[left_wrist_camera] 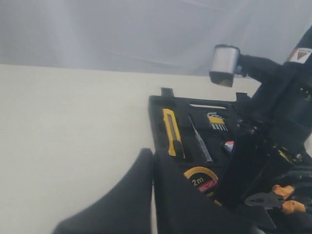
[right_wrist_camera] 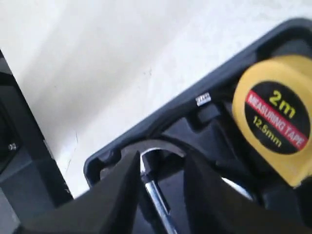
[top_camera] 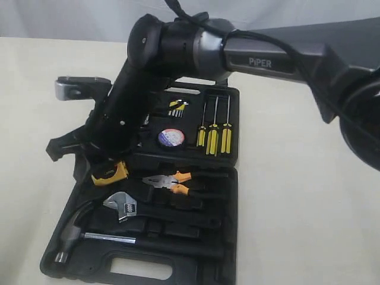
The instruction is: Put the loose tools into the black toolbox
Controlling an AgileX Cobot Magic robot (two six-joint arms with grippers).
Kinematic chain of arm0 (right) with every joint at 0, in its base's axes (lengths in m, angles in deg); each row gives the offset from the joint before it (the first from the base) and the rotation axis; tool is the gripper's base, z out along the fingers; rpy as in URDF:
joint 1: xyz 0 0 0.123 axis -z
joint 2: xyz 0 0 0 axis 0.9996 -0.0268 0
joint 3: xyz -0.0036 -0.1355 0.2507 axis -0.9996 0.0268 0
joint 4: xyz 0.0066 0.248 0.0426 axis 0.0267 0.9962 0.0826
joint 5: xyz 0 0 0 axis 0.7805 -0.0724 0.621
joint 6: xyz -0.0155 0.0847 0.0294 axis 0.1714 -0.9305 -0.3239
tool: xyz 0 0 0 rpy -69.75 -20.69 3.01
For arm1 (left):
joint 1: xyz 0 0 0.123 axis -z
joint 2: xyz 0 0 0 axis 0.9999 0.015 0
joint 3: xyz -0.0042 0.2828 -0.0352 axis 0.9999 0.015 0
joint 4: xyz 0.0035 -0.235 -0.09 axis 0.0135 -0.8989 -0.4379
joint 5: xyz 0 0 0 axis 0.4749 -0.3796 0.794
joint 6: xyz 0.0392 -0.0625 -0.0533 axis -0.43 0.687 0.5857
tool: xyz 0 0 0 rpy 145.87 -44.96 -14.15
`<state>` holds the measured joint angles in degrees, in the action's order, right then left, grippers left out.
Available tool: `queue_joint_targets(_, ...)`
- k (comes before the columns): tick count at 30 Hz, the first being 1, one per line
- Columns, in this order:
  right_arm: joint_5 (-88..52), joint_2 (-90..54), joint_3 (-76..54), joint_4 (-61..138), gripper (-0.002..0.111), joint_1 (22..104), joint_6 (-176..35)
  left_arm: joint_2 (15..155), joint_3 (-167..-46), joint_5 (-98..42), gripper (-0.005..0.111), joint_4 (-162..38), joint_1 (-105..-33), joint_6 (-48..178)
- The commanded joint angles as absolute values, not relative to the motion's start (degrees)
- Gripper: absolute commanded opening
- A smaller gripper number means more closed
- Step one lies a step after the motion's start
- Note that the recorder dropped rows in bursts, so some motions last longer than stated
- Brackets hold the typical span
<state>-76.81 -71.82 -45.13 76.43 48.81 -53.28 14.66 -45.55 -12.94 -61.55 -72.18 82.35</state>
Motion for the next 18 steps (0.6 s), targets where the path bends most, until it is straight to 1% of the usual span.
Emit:
queue_joint_targets(1, -72.4, -71.2, -46.1, 72.2, 0.03, 49.0, -52.6, 14.9, -45.9, -12.8, 0.0, -62.0, -71.9, 82.3)
queue_joint_targets(4, -69.7, -71.2, -46.1, 64.4, 0.03, 49.0, -54.1, 14.9, -45.9, -12.8, 0.0, -62.0, -71.9, 82.3)
queue_joint_targets(6, -69.4, -71.2, -46.1, 60.1, 0.034, 49.0, -54.7, 14.9, -45.9, -12.8, 0.0, -62.0, -71.9, 82.3)
queue_joint_targets(8, -69.4, -71.2, -46.1, 57.5, 0.045, 49.0, -54.7, 14.9, -45.9, -12.8, 0.0, -62.0, -71.9, 82.3)
queue_joint_targets(12, -69.6, -71.2, -46.1, 55.9, 0.075, 48.9, -53.6, 14.9, -45.9, -12.8, 0.0, -62.0, -71.9, 82.3)
queue_joint_targets(13, -69.6, -71.3, -46.1, 55.9, 0.078, 48.8, -52.0, 14.9, -45.9, -12.8, 0.0, -62.0, -71.9, 82.3)
queue_joint_targets(14, -69.7, -71.6, -46.1, 55.9, 0.08, 48.5, -50.6, 14.9, -45.9, -12.8, 0.0, -62.0, -71.9, 82.3)
queue_joint_targets(18, -69.0, -73.2, -46.1, 55.8, 0.08, 47.6, -48.2, 14.9, -45.9, -12.8, 0.0, -62.0, -71.9, 82.3)
